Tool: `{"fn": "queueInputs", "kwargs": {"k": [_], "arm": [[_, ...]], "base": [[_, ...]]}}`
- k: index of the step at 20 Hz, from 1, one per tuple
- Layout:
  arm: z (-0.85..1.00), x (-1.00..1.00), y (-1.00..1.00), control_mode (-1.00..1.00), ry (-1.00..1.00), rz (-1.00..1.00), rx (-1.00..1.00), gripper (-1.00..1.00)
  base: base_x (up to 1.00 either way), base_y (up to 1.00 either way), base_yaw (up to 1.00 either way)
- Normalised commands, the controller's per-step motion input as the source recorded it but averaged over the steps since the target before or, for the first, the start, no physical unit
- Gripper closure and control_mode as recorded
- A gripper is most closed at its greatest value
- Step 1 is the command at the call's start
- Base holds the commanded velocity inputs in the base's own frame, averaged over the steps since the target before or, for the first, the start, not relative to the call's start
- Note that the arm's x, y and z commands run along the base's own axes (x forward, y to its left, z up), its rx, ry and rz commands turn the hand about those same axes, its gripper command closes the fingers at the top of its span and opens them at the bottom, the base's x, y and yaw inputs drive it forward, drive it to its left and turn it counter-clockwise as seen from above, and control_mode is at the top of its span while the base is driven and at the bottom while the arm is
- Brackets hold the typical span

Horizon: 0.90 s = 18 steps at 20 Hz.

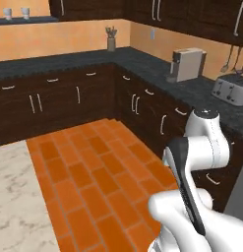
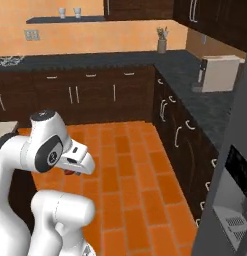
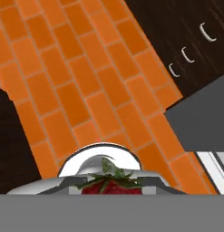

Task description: Take the strawberry from the fridge and place it on top of the pancake, located on the dining counter.

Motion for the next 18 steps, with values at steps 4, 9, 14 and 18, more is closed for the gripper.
{"fn": "queueInputs", "kwargs": {"k": [4, 9, 14, 18], "arm": [[0.00, 0.00, 0.00, 1.00, 0.00, 0.00, 0.00, 1.00], [0.00, 0.00, 0.00, 1.00, 0.00, 0.00, 0.00, 1.00], [0.00, 0.00, 0.00, 1.00, 0.00, 0.00, 0.00, 1.00], [0.00, 0.00, 0.00, 1.00, 0.00, 0.00, 0.00, 1.00]], "base": [[-0.92, 0.47, 0.51], [-1.00, 0.27, 0.51], [-1.00, 0.00, 0.30], [-1.00, 0.10, 0.07]]}}
